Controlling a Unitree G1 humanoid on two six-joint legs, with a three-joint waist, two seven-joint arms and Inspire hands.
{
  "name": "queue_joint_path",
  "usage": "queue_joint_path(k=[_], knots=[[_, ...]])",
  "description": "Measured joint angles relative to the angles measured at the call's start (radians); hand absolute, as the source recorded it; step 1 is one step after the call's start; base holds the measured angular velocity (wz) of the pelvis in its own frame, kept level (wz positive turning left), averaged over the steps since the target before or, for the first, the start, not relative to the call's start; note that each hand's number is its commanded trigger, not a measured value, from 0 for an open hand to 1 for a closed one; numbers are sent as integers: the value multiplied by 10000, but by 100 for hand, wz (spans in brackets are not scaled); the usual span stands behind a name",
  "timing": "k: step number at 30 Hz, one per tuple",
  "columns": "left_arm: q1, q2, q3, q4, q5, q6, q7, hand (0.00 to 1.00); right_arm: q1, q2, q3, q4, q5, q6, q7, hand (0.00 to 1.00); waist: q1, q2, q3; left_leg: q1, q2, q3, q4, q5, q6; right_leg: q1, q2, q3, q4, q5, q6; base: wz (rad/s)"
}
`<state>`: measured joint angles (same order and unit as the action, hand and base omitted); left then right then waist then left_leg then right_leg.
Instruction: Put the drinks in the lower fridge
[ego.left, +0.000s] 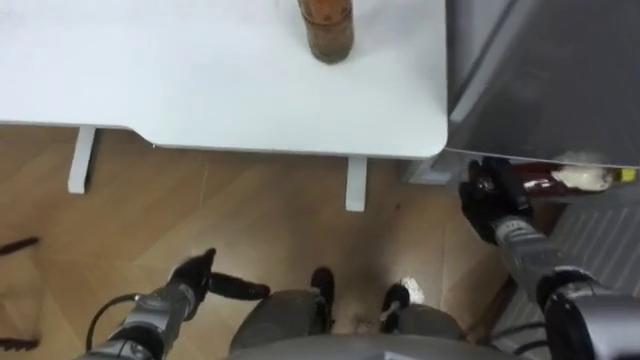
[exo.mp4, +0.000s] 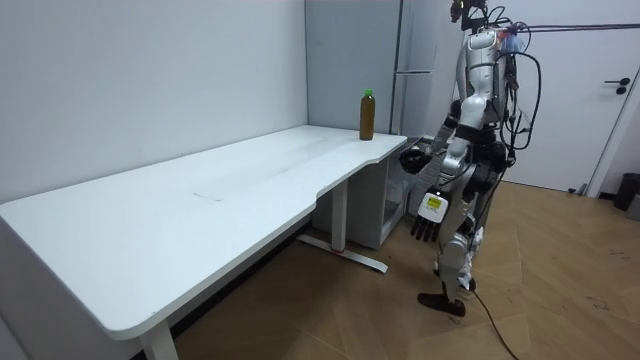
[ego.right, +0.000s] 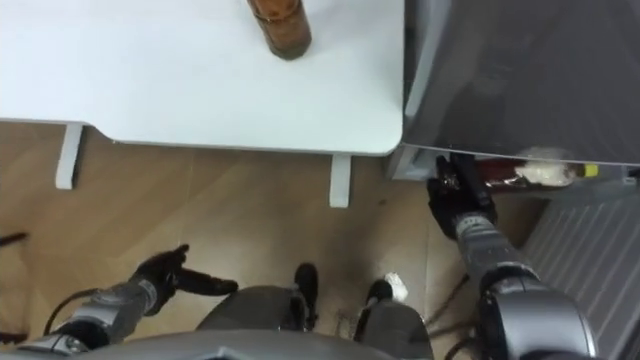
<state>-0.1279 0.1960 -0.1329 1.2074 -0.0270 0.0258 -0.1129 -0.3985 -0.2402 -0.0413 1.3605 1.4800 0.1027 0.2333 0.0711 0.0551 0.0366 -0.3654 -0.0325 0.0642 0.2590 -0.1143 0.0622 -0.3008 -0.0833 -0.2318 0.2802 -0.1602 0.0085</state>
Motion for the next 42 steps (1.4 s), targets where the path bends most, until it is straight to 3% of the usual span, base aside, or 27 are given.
queue_joint_path(k=[3, 7, 13, 16, 20, 22, 23, 24, 32, 42], knots=[[-176, 85, -295, 35, 4, 130, -5, 0, -554, -178, -232, 48, 27, 29, -41, 100, 61, -16, 69, -504, -35, 23, 10, 107, 43, -625, -60, 84, 247, -1, 1, -4], [-349, 134, -524, 77, 0, 179, -1, 0, -982, -417, -236, 55, 115, 75, -51, 100, 140, -107, 222, -961, -128, -41, 52, 234, 78, -1215, -201, 58, 658, -88, 11, 8], [-579, 263, -725, 130, -19, 179, 21, 0, -1380, -478, -218, 77, 23, 311, -238, 100, 241, -298, 348, -1892, -190, 68, 549, 269, 140, -2255, -400, 67, 1413, -202, -15, 2], [-607, 357, -842, 121, -176, 144, 38, 0, -1623, -574, -220, 77, 14, 317, -497, 100, 228, -371, 389, -2448, -204, 27, 896, 269, 159, -2824, -441, 133, 1817, -264, -40, 3], [-577, 445, -1097, 62, -647, 184, 147, 0, -1963, -1021, -227, 22, 37, 314, -717, 100, 228, -415, 393, -3061, -272, 65, 1321, 282, 183, -3567, -590, 223, 2438, -440, -80, 3], [-533, 471, -1086, -30, -707, 185, 160, 0, -2167, -1210, -227, 11, 42, 309, -809, 73, 224, -446, 381, -3186, -281, 141, 1414, 284, 187, -3767, -642, 296, 2638, -484, -92, -3], [-521, 478, -1086, -100, -703, 185, 171, 0, -2344, -1341, -226, 11, 46, 296, -884, 10, 209, -447, 381, -3229, -282, 162, 1463, 286, 189, -3832, -673, 294, 2709, -489, -104, -5], [-521, 480, -1085, -128, -694, 175, 174, 0, -2422, -1408, -225, 11, 54, 291, -918, 0, 209, -447, 380, -3235, -286, 163, 1483, 286, 189, -3838, -689, 288, 2743, -495, -113, 0], [-463, 654, -1088, -314, -684, 105, 229, 0, -2683, -1661, -289, 15, 486, 300, -1390, 0, 195, -629, 266, -3212, -288, 233, 1531, 287, 192, -3839, -676, 346, 2859, -481, -118, 0], [-274, 725, -1078, -291, -691, 122, 507, 0, -2780, -1767, -375, 18, 505, 305, -2147, 0, 395, -610, 235, -3089, -306, 290, 1538, 357, 215, -3815, -695, 451, 2952, -481, -119, 0]])
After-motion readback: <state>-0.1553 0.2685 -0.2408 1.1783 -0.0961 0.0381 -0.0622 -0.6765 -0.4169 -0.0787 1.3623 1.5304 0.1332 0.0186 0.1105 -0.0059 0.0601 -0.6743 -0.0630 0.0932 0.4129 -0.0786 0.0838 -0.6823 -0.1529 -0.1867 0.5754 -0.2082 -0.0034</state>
